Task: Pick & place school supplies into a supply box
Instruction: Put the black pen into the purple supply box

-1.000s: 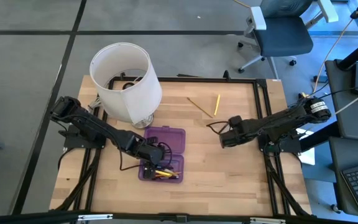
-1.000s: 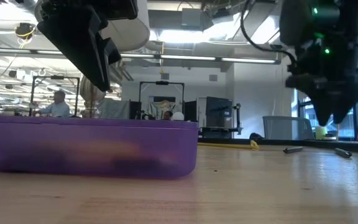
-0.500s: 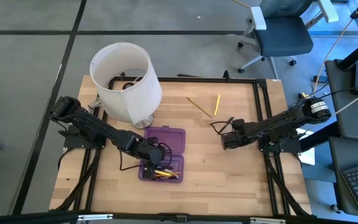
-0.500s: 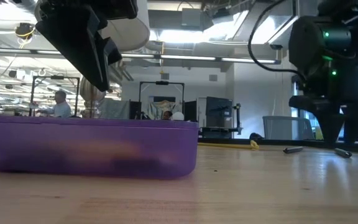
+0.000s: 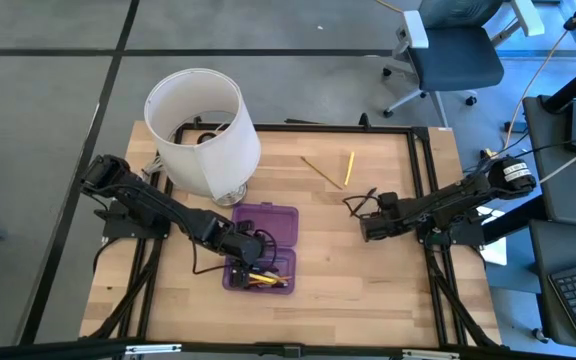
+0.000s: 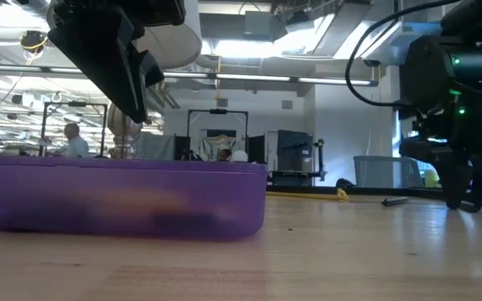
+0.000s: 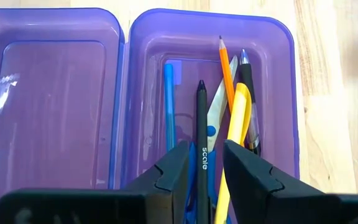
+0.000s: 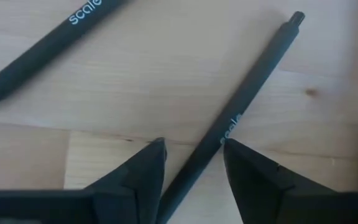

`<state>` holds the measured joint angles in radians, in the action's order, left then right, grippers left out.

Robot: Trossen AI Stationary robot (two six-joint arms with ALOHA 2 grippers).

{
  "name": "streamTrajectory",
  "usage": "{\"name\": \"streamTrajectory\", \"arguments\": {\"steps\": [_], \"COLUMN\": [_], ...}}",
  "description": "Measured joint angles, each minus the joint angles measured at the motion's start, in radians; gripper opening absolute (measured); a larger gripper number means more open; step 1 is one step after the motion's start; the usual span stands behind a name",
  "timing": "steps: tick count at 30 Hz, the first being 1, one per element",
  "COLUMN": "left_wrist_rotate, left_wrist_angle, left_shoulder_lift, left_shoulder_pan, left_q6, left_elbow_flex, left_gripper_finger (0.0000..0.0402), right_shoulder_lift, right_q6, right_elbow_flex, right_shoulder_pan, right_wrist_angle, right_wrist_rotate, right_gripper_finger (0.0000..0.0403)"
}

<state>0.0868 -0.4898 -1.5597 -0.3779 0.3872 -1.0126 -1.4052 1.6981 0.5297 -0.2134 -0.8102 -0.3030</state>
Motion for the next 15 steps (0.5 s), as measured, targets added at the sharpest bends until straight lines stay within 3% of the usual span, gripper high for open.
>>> {"name": "streamTrajectory", "arguments": {"steps": [15], "left_wrist_rotate": [0.000], "left_wrist_angle": [0.000], "left_shoulder_lift": [0.000], "left_shoulder_pan": [0.000], "left_q6": [0.002], "left_elbow_flex": [0.000], "left_gripper_finger": [0.0093], "right_shoulder_lift": [-0.003], "right_q6": [-0.209], "right_elbow_flex": [-0.001], "right_shoulder_pan": [0.001], "right_wrist_angle": [0.031], "right_wrist_rotate": [-0.001], "right_gripper_finger": [0.0058]}}
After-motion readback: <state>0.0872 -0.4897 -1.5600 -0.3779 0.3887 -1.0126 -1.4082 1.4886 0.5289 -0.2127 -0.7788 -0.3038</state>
